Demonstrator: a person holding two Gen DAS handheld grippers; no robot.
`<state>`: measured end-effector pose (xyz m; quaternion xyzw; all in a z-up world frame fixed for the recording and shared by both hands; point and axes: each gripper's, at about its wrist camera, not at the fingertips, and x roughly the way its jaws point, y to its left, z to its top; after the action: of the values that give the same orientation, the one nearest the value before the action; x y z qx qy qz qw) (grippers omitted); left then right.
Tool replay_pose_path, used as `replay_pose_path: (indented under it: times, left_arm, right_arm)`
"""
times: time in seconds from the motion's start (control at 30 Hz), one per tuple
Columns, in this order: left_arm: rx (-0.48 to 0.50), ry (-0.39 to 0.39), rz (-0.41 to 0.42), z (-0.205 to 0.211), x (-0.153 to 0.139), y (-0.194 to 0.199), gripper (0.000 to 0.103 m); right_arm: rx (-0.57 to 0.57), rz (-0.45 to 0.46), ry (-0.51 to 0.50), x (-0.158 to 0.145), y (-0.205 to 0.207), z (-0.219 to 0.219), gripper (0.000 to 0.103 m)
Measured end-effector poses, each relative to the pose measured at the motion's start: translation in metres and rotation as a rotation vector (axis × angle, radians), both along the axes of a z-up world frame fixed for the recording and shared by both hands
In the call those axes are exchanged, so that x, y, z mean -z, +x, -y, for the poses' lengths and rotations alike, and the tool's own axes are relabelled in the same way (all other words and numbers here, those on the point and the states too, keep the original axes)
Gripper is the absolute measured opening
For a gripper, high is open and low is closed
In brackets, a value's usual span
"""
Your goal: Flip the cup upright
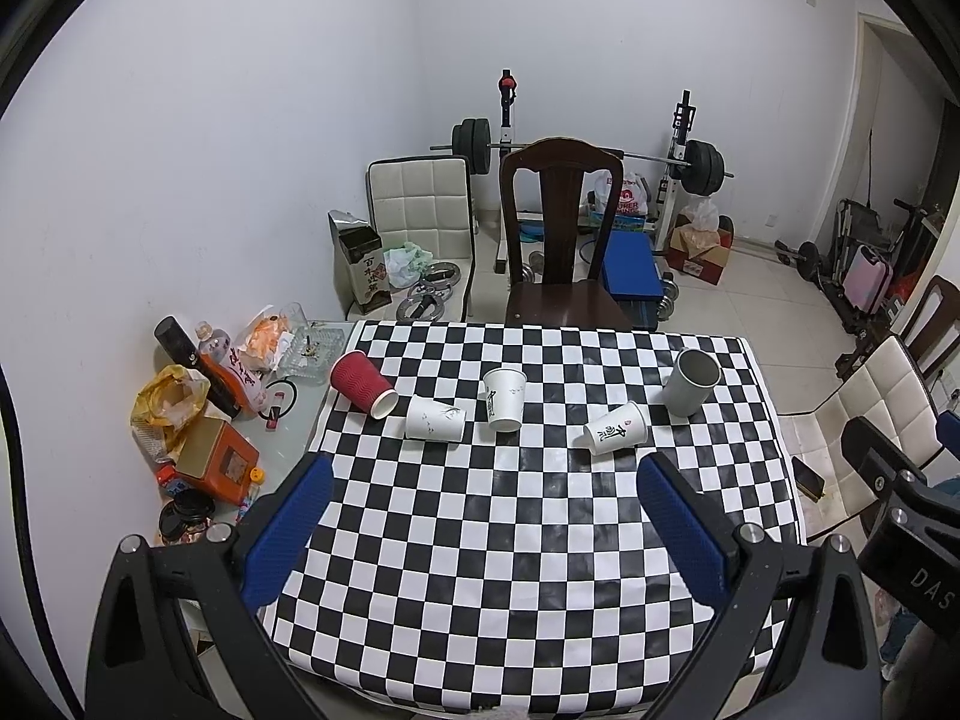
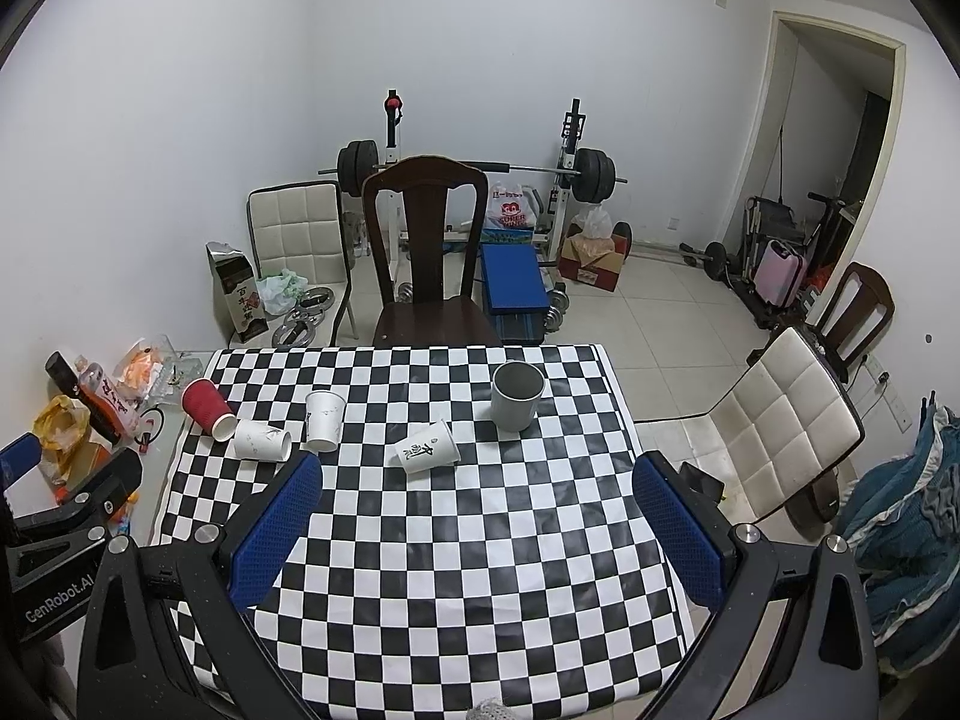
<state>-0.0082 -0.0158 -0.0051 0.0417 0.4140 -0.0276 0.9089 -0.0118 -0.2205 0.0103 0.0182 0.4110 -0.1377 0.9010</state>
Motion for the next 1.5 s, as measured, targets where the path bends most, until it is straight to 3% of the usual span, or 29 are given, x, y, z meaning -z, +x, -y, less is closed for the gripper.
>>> replay_pose_path:
  times: [0.57, 0.7, 0.8, 0.93, 1.33, 1.37, 1.5]
  left_arm:
    - [0.022, -0.017, -0.007, 0.015, -0.001, 0.005, 0.103]
    - [0.039, -0.023, -0.024, 0.008, 0.007, 0.025, 0.103]
    - [0.068, 0.018, -0.057, 0.008, 0.032, 0.05, 0.103]
    - [0.133, 0.088, -0.133, 0.043, 0.076, 0.087, 0.103]
    - [0.426, 0.326, -0.329, 0.172, 0.258, 0.192, 0.102]
    - [0.455, 0.342, -0.339, 0.18, 0.269, 0.196, 0.1]
    - [0.57, 0.433, -0.398, 0.216, 0.316, 0.214, 0.071]
  right_arm:
    - [0.045, 0.002, 0.002, -0.011, 0.01, -0.018, 0.103]
    - [0.098, -0.019, 0.015, 0.005, 0.016, -0.012, 0.103]
    - [0.149, -0.061, 0.029, 0.035, 0.026, 0.003, 0.103]
    - [0.219, -0.168, 0.029, 0.092, 0.046, 0.034, 0.103]
    - [0.297, -0.537, 0.108, 0.323, 0.126, 0.16, 0.098]
    - [0.294, -0.564, 0.109, 0.337, 0.132, 0.166, 0.098]
    - [0.278, -0.664, 0.123, 0.399, 0.155, 0.194, 0.09]
